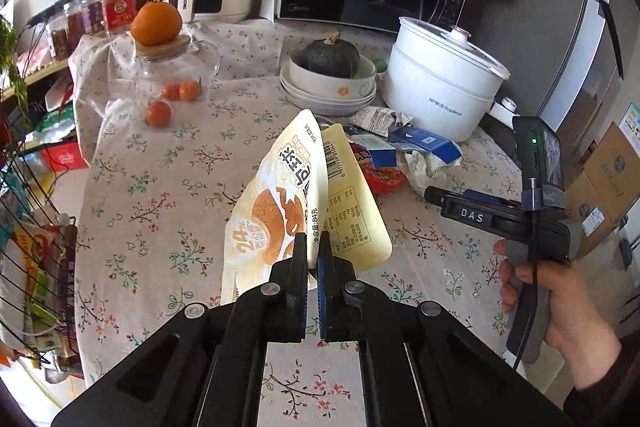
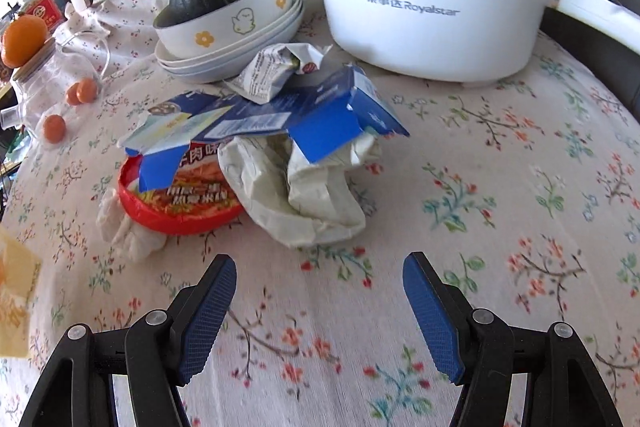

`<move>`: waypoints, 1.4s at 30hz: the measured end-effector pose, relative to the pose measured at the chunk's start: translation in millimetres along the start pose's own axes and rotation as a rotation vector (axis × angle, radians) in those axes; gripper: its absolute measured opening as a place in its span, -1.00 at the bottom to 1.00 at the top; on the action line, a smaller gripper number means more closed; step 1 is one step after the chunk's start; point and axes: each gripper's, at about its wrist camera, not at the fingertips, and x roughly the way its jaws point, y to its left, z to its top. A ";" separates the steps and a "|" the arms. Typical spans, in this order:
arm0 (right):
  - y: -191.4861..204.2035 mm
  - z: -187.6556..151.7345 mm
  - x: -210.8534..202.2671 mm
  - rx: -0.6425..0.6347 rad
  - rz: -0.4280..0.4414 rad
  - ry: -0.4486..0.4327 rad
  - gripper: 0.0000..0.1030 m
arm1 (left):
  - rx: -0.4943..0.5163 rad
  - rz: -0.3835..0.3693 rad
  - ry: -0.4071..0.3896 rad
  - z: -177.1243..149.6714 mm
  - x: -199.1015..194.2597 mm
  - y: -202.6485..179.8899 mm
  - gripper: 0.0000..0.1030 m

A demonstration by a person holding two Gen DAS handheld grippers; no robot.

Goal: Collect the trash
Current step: 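Grasp the yellow snack pouch with the left tool while the right tool grasps crumpled white paper, then carry the yellow pouch and crumpled paper over the white bin and release both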

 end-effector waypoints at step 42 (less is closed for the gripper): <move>-54.7 -93.6 -147.2 -0.027 -0.071 0.042 -0.49 | 0.070 -0.118 0.038 -42.2 -36.0 -58.4 -0.94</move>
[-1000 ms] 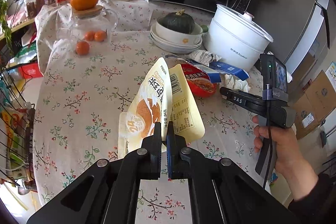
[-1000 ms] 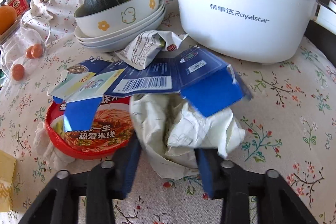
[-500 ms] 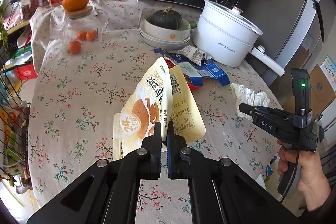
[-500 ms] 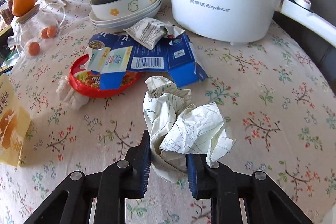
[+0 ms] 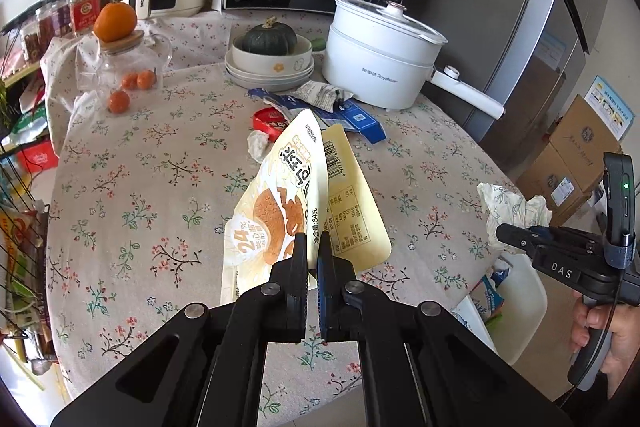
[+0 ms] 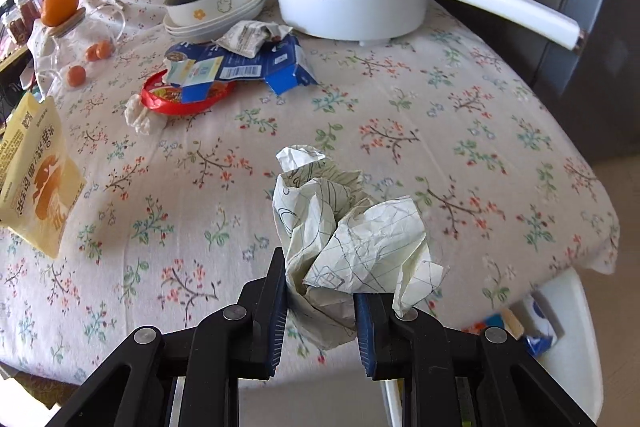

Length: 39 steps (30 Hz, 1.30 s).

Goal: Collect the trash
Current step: 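Carry the yellow pouch and crumpled paper over the white bin and release both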

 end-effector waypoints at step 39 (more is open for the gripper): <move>-196.1 -117.1 -92.8 0.352 -0.093 -0.008 -0.48 | 0.240 -0.486 0.249 -77.4 97.9 -270.7 -0.93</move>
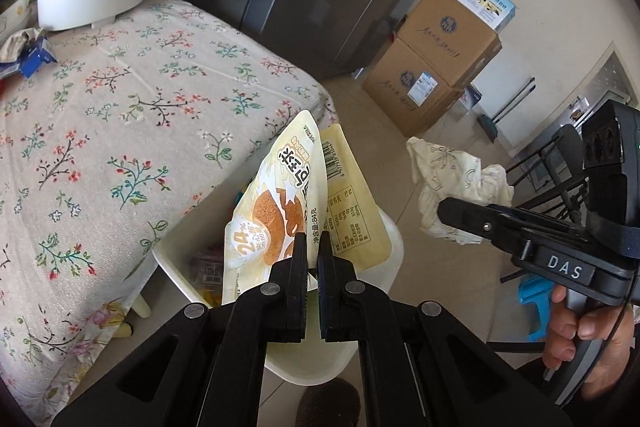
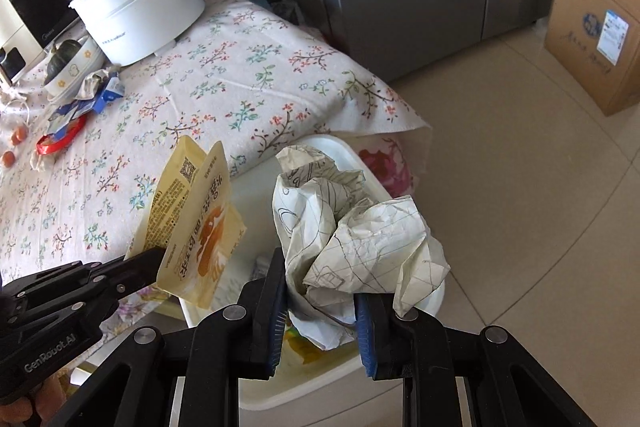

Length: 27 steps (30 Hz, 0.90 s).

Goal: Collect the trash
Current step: 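Carry the yellow pouch and crumpled paper over the white bin and release both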

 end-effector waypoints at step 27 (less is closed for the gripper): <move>35.8 1.7 20.5 0.014 0.051 0.065 0.45 | 0.020 0.375 -0.059 -19.9 -122.8 98.3 0.79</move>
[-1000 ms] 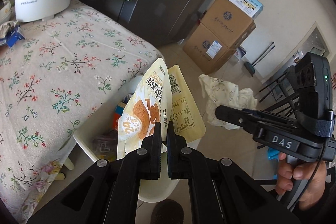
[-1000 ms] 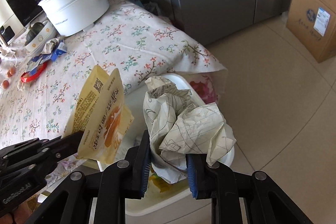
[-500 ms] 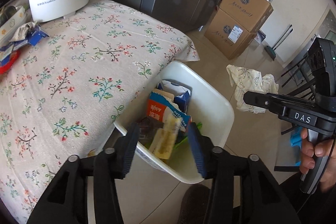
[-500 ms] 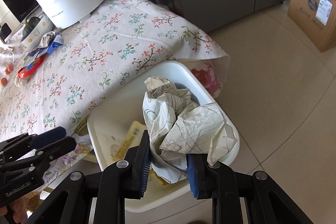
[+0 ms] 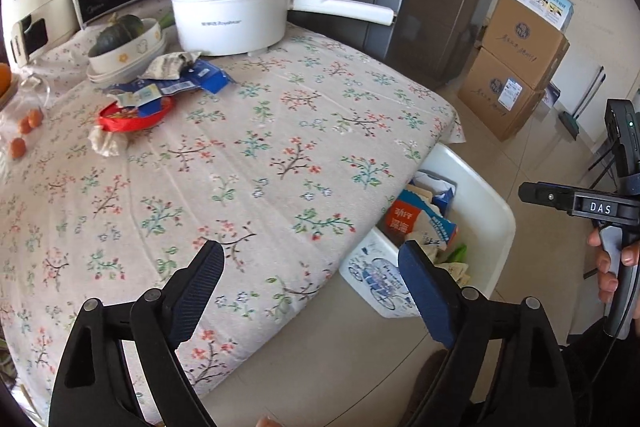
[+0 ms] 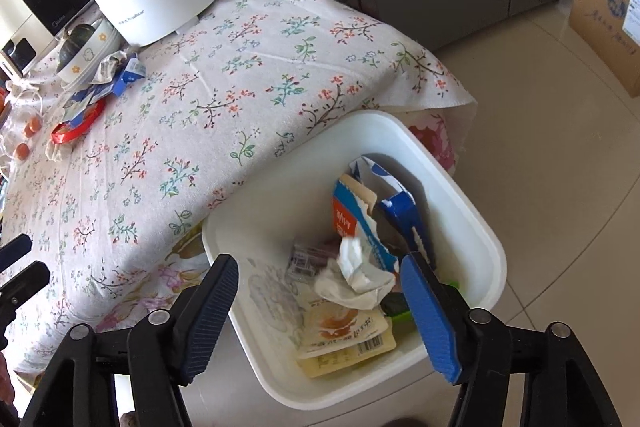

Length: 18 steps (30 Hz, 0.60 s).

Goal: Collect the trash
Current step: 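Carry the yellow pouch and crumpled paper over the white bin and release both, then bring both tools back over the table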

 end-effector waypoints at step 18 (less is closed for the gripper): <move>115.3 46.1 38.5 -0.138 0.033 -0.021 0.67 | -0.264 0.201 -0.038 -11.9 -25.5 123.4 0.96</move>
